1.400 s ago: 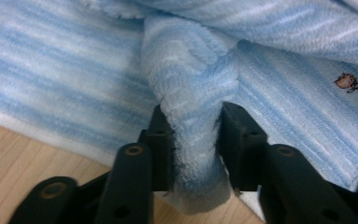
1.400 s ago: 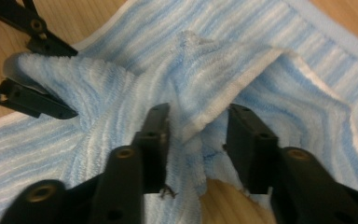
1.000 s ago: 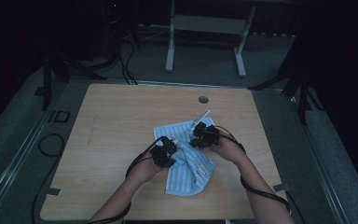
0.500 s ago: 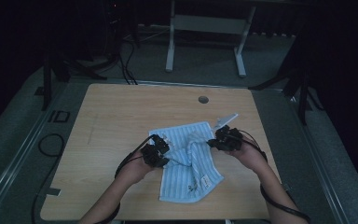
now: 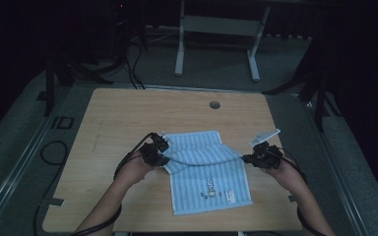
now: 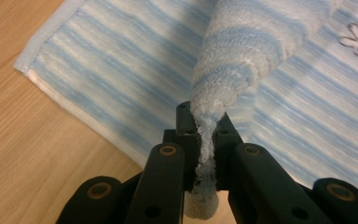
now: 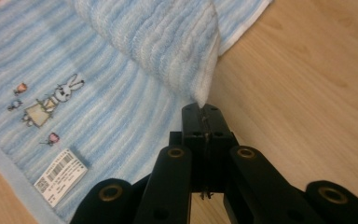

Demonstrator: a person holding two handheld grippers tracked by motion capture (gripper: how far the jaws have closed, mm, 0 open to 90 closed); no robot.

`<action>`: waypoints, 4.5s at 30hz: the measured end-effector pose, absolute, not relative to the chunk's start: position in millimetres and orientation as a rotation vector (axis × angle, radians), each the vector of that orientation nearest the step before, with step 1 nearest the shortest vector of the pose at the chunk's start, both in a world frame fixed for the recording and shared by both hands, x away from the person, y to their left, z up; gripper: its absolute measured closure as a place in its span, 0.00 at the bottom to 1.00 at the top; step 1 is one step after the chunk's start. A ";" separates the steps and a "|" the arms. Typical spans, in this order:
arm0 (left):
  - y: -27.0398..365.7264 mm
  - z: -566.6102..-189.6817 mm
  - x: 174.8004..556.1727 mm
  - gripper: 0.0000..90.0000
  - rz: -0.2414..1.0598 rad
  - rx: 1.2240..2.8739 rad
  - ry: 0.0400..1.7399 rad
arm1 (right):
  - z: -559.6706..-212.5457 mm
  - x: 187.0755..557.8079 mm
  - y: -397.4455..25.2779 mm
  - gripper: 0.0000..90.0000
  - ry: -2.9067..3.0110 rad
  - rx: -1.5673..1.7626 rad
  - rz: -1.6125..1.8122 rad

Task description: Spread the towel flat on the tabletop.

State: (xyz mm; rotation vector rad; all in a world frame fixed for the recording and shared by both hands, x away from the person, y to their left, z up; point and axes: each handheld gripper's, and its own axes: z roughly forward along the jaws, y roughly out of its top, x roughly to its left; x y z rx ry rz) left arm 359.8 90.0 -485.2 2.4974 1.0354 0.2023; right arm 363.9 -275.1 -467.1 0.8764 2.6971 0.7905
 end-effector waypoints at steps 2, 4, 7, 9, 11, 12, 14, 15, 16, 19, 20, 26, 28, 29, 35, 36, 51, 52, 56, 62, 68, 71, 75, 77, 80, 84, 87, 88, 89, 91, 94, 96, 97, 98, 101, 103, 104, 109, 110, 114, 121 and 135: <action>90.4 -489.5 367.6 0.95 0.214 2.496 1.065 | -473.0 366.7 -274.9 1.00 2.698 0.901 0.784; 90.3 -494.4 375.3 0.95 0.212 2.497 1.093 | -478.9 370.9 -274.6 1.00 2.704 0.920 0.778; 89.0 -501.3 386.8 0.95 0.209 2.506 1.132 | -487.7 378.4 -275.3 1.00 2.706 0.959 0.768; 86.1 -506.1 394.0 0.94 0.221 2.531 1.146 | -493.2 382.8 -275.6 1.00 2.705 0.987 0.761; 83.7 -509.1 399.6 0.94 0.238 2.544 1.164 | -498.5 386.6 -274.7 1.00 2.719 0.993 0.740; 82.9 -509.9 401.2 0.94 0.238 2.548 1.164 | -501.5 388.7 -274.0 1.00 2.724 0.999 0.732; 79.7 -511.5 403.0 0.94 0.246 2.554 1.173 | -505.3 390.8 -272.8 1.00 2.731 1.007 0.715; 78.4 -512.3 402.7 0.94 0.246 2.557 1.168 | -507.3 391.6 -272.4 1.00 2.730 1.016 0.713; 77.9 -512.5 402.1 0.93 0.253 2.562 1.166 | -509.0 392.3 -272.3 1.00 2.736 1.018 0.711; 80.7 -506.6 396.0 0.79 0.268 2.514 1.173 | -509.3 391.8 -274.1 0.89 2.714 1.027 0.722; 81.7 -503.5 393.2 0.69 0.262 2.500 1.164 | -507.1 390.3 -275.4 0.84 2.704 1.032 0.712; 77.2 -484.5 367.1 0.56 0.236 2.471 1.048 | -491.4 376.4 -276.0 0.61 2.676 0.957 0.745; 64.7 -486.1 342.9 0.54 0.207 2.482 0.954 | -485.0 361.7 -268.8 0.63 2.716 0.894 0.816; 62.2 -488.5 336.8 0.54 0.205 2.488 0.944 | -485.5 359.2 -267.0 0.63 2.724 0.878 0.821; 61.0 -504.1 308.5 0.54 0.211 2.464 0.938 | -505.8 344.8 -254.8 0.66 2.783 0.825 0.800; 61.0 -504.1 308.5 0.54 0.211 2.464 0.938 | -510.6 343.9 -253.4 0.66 2.793 0.826 0.781; 83.7 -471.2 316.5 0.57 0.259 2.399 0.980 | -520.4 343.1 -248.0 0.68 2.814 0.835 0.773; 78.0 -472.2 311.6 0.59 0.249 2.416 0.948 | -519.9 343.3 -248.0 0.69 2.814 0.840 0.768; 64.5 -482.5 304.0 0.68 0.128 2.442 0.882 | -518.0 342.8 -247.7 0.69 2.816 0.824 0.774; 58.1 -511.3 322.9 0.72 0.125 2.531 0.912 | -520.6 342.3 -246.4 0.69 2.823 0.830 0.772; 62.4 -504.6 363.2 0.69 0.283 2.515 1.013 | -524.6 344.6 -247.4 0.69 2.826 0.835 0.757; 65.8 -502.5 381.3 0.66 0.329 2.514 1.110 | -523.6 345.7 -248.0 0.69 2.818 0.841 0.761; 65.4 -489.5 371.2 0.66 0.335 2.455 1.086 | -520.1 345.2 -250.2 0.69 2.810 0.833 0.779; 61.8 -484.4 357.5 0.66 0.349 2.469 1.030 | -518.5 345.4 -251.6 0.69 2.810 0.829 0.776; 57.9 -484.4 341.7 0.66 0.307 2.485 0.971 | -516.2 345.4 -252.3 0.69 2.811 0.839 0.766; 52.3 -496.6 324.3 0.65 0.247 2.513 0.923 | -516.0 344.5 -250.7 0.69 2.806 0.825 0.774; 49.3 -511.9 319.0 0.63 0.209 2.543 0.904 | -518.6 344.7 -249.1 0.68 2.805 0.822 0.769; 48.8 -517.3 319.2 0.62 0.195 2.549 0.909 | -519.7 345.3 -248.4 0.68 2.808 0.823 0.765; 48.4 -522.4 319.9 0.62 0.197 2.559 0.914 | -520.9 345.5 -247.6 0.67 2.811 0.829 0.758; 48.6 -528.7 322.2 0.60 0.194 2.553 0.918 | -523.7 346.6 -246.2 0.67 2.812 0.828 0.743; 49.1 -528.6 328.5 0.60 0.190 2.550 0.924 | -528.9 349.1 -244.3 0.67 2.822 0.832 0.716; 49.7 -528.0 333.4 0.60 0.196 2.563 0.923 | -529.0 351.0 -243.7 0.67 2.818 0.833 0.721; 50.4 -528.0 337.1 0.60 0.199 2.565 0.923 | -529.1 351.7 -243.3 0.67 2.816 0.832 0.717; 51.1 -527.9 339.7 0.60 0.198 2.566 0.925 | -529.0 353.3 -242.4 0.67 2.816 0.830 0.713; 55.3 -528.2 353.3 0.60 0.198 2.551 0.950 | -529.2 358.3 -240.6 0.67 2.810 0.834 0.712; 57.3 -528.5 361.9 0.60 0.199 2.541 0.963 | -529.0 363.1 -239.1 0.67 2.809 0.840 0.705; 58.0 -528.2 365.1 0.60 0.201 2.545 0.963 | -528.8 366.1 -237.8 0.67 2.808 0.848 0.702; 57.3 -527.5 382.6 0.60 0.205 2.557 0.976 | -528.5 379.6 -234.1 0.67 2.803 0.863 0.692; 56.9 -527.5 386.7 0.60 0.207 2.555 0.986 | -528.3 382.6 -233.3 0.67 2.801 0.865 0.687; 56.2 -527.4 395.4 0.59 0.212 2.554 0.996 | -527.9 391.6 -231.8 0.67 2.799 0.877 0.670; 52.1 -526.3 417.3 0.57 0.269 2.556 1.062 | -527.4 412.7 -229.2 0.68 2.781 0.914 0.651; 52.3 -509.1 395.8 0.54 0.332 2.610 0.909 | -520.1 409.2 -229.4 0.67 2.765 0.886 0.676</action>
